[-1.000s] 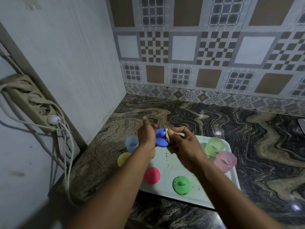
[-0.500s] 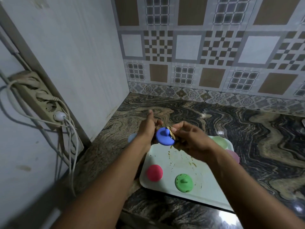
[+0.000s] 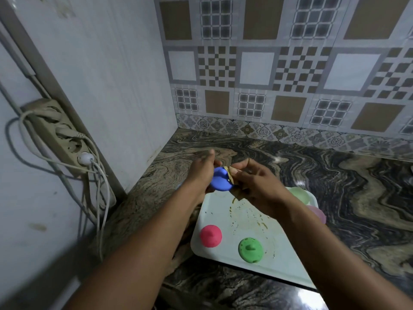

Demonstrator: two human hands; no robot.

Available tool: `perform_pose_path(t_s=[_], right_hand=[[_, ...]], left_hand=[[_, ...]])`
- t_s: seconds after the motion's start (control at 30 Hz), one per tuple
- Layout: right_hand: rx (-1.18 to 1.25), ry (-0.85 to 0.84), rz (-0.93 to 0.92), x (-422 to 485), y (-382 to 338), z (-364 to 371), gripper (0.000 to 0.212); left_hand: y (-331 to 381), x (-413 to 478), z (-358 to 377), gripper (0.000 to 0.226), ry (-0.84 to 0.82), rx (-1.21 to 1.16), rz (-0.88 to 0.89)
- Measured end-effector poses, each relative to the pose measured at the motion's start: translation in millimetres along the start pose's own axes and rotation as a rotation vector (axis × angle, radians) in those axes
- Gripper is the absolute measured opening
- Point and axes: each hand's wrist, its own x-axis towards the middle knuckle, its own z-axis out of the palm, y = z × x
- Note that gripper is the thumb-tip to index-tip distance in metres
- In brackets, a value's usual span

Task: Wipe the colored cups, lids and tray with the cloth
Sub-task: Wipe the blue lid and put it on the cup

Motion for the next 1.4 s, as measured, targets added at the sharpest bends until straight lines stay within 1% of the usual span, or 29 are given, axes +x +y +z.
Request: perform_pose_path(t_s=[0.03,0.1,0.13,0.17,0.2,0.23,0.3,0.37,0.4,0.43,0.5,0.57,0.6,0.63,0.7,0.77,0.83,0.87,0.9,0.97,1.0,1.1,1.17,1.27,1.33,1.4], right_hand=[[0.010,0.053,-0.045,-1,3,9,0.004],[0.057,0.262,-0.164,-5,23,32,0.008],[0.077,0.360,-0.204,-9,33,42,0.009],[0.080,0.428,-0.225,-12,44,48,0.009],[0.058,0.465,-0.233,-14,50,51,0.007],[0.031,0.483,-0.248,-12,56,49,0.005],[-0.009,0.558,-0.264,-4,57,34,0.006],[0.022,0.715,-0.191,10,54,12,0.005],[0.084,0.743,-0.126,14,50,2,0.005],[0.161,0.700,-0.074,16,48,-5,0.010],[0.250,0.477,-0.070,14,41,-6,0.020],[0.272,0.259,-0.126,8,34,6,0.033],[0.260,0.191,-0.137,6,34,13,0.038],[0.225,0.166,-0.133,5,35,20,0.042],[0.148,0.200,-0.109,6,38,29,0.039],[0.117,0.237,-0.113,9,35,32,0.032],[0.091,0.236,-0.126,13,30,27,0.027],[0.069,0.227,-0.131,15,28,25,0.025],[0.049,0.216,-0.134,17,26,23,0.023],[0.024,0.202,-0.131,20,25,22,0.021],[0.008,0.198,-0.133,21,25,25,0.020],[-0.019,0.199,-0.122,27,27,32,0.021],[-0.016,0.227,-0.100,31,31,36,0.023],[-0.014,0.246,-0.073,37,39,44,0.022],[-0.020,0.255,-0.048,41,44,51,0.021],[0.006,0.328,-0.035,50,46,53,0.023]], left_hand=[[4,-3,5,0.046,0.111,0.018,0.091],[7,-12,17,0.043,0.371,-0.055,0.241],[6,-15,21,0.044,0.486,-0.106,0.275],[2,-15,22,0.045,0.567,-0.142,0.278],[-3,-16,22,0.045,0.604,-0.174,0.251],[-8,-16,22,0.044,0.600,-0.216,0.217],[-12,-18,22,0.043,0.513,-0.292,0.174],[-12,-16,18,0.044,0.460,-0.349,0.184],[-11,-14,13,0.044,0.449,-0.360,0.195],[-11,-14,9,0.044,0.442,-0.358,0.208],[-10,-14,2,0.044,0.436,-0.335,0.249],[-11,-14,0,0.043,0.429,-0.301,0.284],[-11,-14,0,0.043,0.427,-0.272,0.303],[-12,-15,1,0.044,0.424,-0.226,0.318],[-14,-18,1,0.044,0.391,-0.098,0.349],[-18,-22,-7,0.043,0.304,0.071,0.428],[-23,-22,-23,0.034,0.147,0.299,0.554],[-26,-19,-32,0.026,0.059,0.372,0.609],[-26,-18,-41,0.021,-0.018,0.408,0.646],[-27,-14,-55,0.028,-0.096,0.439,0.689],[-27,-12,-60,0.031,-0.103,0.449,0.710],[-24,-11,-65,0.029,-0.094,0.449,0.788],[-25,-11,-67,0.028,-0.084,0.439,0.787],[-31,-11,-69,0.026,-0.064,0.486,0.724],[-33,-6,-72,0.020,-0.034,0.446,0.672],[-34,2,-81,0.015,0.016,0.416,0.616]])
